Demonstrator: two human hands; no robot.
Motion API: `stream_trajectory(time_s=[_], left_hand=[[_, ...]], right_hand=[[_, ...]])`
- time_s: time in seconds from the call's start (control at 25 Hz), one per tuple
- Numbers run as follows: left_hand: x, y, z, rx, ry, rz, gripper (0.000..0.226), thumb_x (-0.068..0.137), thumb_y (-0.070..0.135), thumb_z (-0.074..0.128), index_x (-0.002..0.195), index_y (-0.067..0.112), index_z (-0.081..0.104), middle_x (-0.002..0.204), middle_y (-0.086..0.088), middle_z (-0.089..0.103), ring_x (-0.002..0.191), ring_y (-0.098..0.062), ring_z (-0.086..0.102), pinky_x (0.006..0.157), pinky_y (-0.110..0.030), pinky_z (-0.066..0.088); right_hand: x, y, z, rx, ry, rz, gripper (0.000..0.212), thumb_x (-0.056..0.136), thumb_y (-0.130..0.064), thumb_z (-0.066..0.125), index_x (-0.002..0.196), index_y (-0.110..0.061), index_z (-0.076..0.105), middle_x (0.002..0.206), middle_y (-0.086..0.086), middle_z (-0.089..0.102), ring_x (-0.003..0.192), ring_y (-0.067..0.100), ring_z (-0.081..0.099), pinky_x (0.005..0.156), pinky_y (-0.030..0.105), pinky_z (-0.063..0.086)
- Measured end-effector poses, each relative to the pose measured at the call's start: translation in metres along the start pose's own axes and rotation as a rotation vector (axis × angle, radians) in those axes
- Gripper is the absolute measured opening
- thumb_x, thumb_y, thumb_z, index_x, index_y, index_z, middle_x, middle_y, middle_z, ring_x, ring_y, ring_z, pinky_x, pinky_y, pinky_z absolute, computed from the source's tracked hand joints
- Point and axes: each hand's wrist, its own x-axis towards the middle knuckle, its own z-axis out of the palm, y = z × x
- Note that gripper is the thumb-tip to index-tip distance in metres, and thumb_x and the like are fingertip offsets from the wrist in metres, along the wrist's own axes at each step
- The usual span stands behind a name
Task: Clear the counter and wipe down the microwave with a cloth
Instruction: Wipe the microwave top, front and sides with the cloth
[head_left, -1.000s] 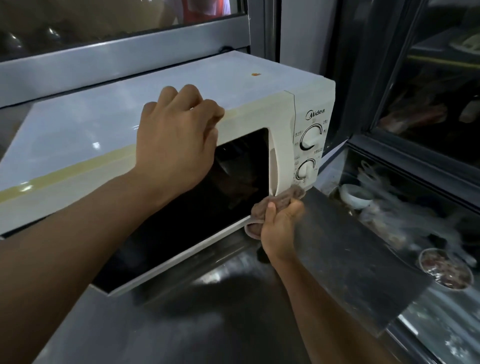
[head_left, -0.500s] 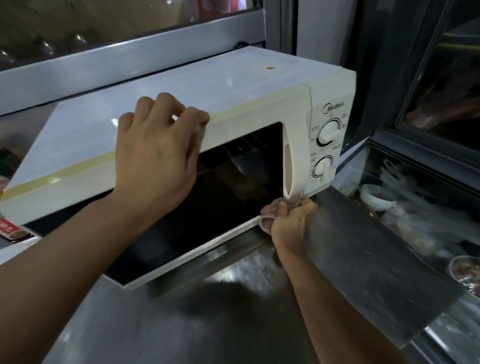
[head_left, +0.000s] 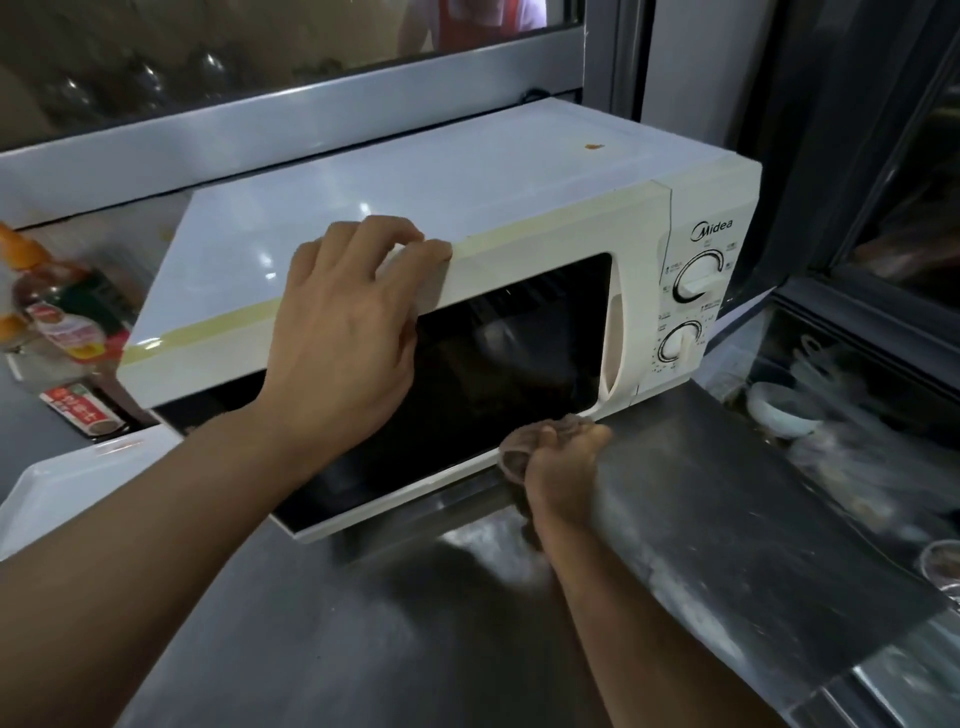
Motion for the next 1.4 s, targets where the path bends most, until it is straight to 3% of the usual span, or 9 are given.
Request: stream_trajectory(time_s=[0.08,0.2,0.28,0.44,0.6,0.72,0.92,1.32,1.4], left_hand=[[-0.019,-0.017,-0.010,0.029,-0.004,-0.027,0.049,0.077,-0.002,0.052,0.124,0.007,0.056,0.123,-0.018,0.053,0.106,-0.040,0.048,0.083,-0.044,0.036],[-0.044,-0.045,-0.022,0.079,-0.014,-0.068,0.044,0.081,0.010,0.048,0.124,0.008,0.057,0.119,-0.018,0.055,0.102,-0.040,0.048,0.079,-0.045,0.036],[-0.052,-0.056,-0.024,0.095,-0.011,-0.070,0.042,0.084,0.014,0.046,0.125,0.010,0.057,0.117,-0.018,0.055,0.098,-0.039,0.047,0.076,-0.045,0.036],[-0.052,-0.058,-0.021,0.068,0.010,-0.070,0.041,0.085,0.016,0.045,0.124,0.010,0.058,0.112,-0.018,0.056,0.094,-0.040,0.048,0.073,-0.045,0.036],[-0.054,-0.061,-0.022,0.050,0.022,-0.053,0.037,0.088,0.016,0.048,0.123,0.010,0.058,0.109,-0.018,0.057,0.092,-0.041,0.048,0.070,-0.046,0.037],[-0.054,-0.062,-0.020,0.038,0.044,-0.054,0.038,0.087,0.016,0.049,0.123,0.011,0.058,0.107,-0.017,0.057,0.091,-0.039,0.047,0.069,-0.041,0.032],[-0.054,-0.064,-0.016,0.040,0.077,-0.046,0.034,0.090,0.014,0.050,0.123,0.011,0.057,0.107,-0.017,0.057,0.091,-0.038,0.047,0.070,-0.039,0.031],[-0.093,-0.106,-0.039,-0.049,0.026,-0.033,0.038,0.089,0.015,0.047,0.125,0.005,0.055,0.122,-0.018,0.054,0.106,-0.037,0.045,0.084,-0.045,0.035],[-0.099,-0.113,-0.037,-0.055,0.014,-0.049,0.040,0.088,0.016,0.048,0.126,0.006,0.055,0.120,-0.018,0.054,0.105,-0.035,0.044,0.084,-0.045,0.036]], right_hand=[[0.021,-0.002,-0.006,-0.001,0.093,-0.003,0.026,0.091,0.002,0.047,0.116,0.005,0.037,0.118,0.024,0.051,0.103,0.030,0.055,0.080,0.012,0.042],[0.038,-0.008,-0.006,0.043,0.191,0.070,0.028,0.092,0.001,0.047,0.118,0.001,0.037,0.123,0.020,0.053,0.110,0.031,0.057,0.097,0.032,0.047],[0.032,-0.006,0.000,0.051,0.239,0.073,0.028,0.093,-0.001,0.047,0.120,0.000,0.039,0.125,0.017,0.055,0.112,0.029,0.057,0.100,0.035,0.045],[-0.022,0.004,0.028,0.022,0.223,-0.060,0.021,0.093,0.001,0.047,0.113,-0.001,0.043,0.108,0.006,0.051,0.097,0.018,0.053,0.081,-0.001,0.033],[-0.060,0.014,0.051,0.052,0.149,-0.002,0.020,0.093,-0.004,0.048,0.112,-0.008,0.041,0.110,0.008,0.053,0.097,0.020,0.055,0.086,0.023,0.045],[-0.038,0.011,0.042,0.075,0.172,-0.030,0.020,0.092,0.003,0.046,0.099,-0.013,0.037,0.101,0.008,0.052,0.091,0.021,0.056,0.073,0.010,0.043],[0.019,0.000,0.015,0.072,0.225,0.036,0.019,0.092,0.003,0.042,0.105,-0.010,0.037,0.104,0.011,0.051,0.098,0.025,0.058,0.095,0.045,0.049],[-0.089,0.024,0.076,0.130,0.164,-0.054,0.029,0.088,0.007,0.047,0.105,-0.015,0.039,0.102,0.009,0.054,0.084,0.010,0.061,0.080,0.026,0.051],[-0.064,0.020,0.067,0.061,0.223,-0.047,0.026,0.089,0.005,0.048,0.103,-0.015,0.040,0.101,0.010,0.054,0.090,0.020,0.060,0.082,0.026,0.046]])
